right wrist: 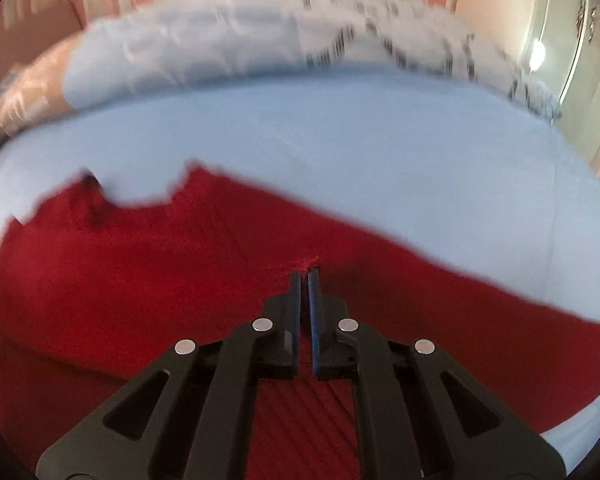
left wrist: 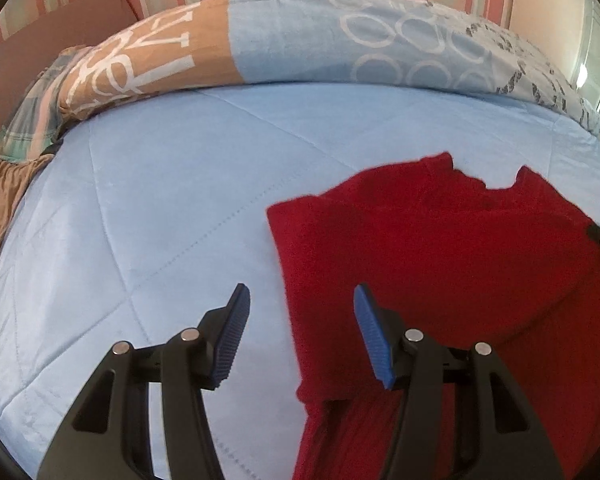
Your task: Fold small clothes
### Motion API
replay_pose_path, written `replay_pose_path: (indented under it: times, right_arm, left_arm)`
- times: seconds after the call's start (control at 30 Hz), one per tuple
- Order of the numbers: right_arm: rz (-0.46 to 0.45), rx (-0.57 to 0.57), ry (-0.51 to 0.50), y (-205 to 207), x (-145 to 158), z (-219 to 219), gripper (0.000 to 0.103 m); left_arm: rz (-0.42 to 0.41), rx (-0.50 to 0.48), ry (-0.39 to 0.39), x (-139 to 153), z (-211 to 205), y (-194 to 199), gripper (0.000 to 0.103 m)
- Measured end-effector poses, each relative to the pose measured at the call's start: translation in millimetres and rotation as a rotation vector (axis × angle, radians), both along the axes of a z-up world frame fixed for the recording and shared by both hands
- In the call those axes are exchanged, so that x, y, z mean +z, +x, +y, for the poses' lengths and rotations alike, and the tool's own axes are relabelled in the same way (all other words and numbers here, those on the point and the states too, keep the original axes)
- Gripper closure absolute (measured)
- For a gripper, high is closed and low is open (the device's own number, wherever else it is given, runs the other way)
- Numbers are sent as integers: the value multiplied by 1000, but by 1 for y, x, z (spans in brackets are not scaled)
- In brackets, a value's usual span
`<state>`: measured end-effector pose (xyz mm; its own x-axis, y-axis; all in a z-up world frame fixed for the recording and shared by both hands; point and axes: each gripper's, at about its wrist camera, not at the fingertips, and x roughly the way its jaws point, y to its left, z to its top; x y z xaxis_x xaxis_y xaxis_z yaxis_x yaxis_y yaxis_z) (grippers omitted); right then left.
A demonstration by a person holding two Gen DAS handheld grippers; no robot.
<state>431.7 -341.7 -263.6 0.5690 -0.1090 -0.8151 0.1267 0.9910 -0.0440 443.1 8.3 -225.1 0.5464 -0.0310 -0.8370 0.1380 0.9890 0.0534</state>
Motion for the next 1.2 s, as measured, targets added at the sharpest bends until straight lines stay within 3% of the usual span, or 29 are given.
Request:
replay_pose_path:
  times: [0.1,0.17,0.23,0.27,0.43,0.53,0.77,0.83,1.0,1.1,1.2]
  right_arm:
    - [22,4,37,-2,-5,-4,94]
    - [6,11,104,-10,8,-8,80]
    - [-58,22,145,-26,28,-4,54]
    - [-69,36,138,-32,34,2,51]
    - [-4,116,71,-29,19,41,53]
    - [51,68,123,-22,-2,32,56]
    - [42,7,267,-26,-13,7,58]
    - [25,9,281,-29,-5,5,58]
    - [-66,4,243,-71,38,-7,58]
    - [-91,-50,230,-101,56,-33,58]
    - [-99,-135,225,-132,65,-70,58]
  left_arm:
    - [19,-22,20,-9,-5,4,48]
    - [18,-37,27,-8,-9,5,48]
    - [8,-57,5,-2,-15,4,48]
    - [11,-75,-8,-1,-20,4,48]
    - [33,-126,14,-16,-44,10,47]
    - [69,-117,15,-35,-44,21,44]
    - [71,-106,-23,-39,-38,23,42]
    - [64,-100,8,-30,-44,20,43]
    - [26,-138,-11,5,-71,-8,43]
    - [2,-167,-23,15,-94,-17,43]
    - [36,-195,-47,13,-121,-11,43]
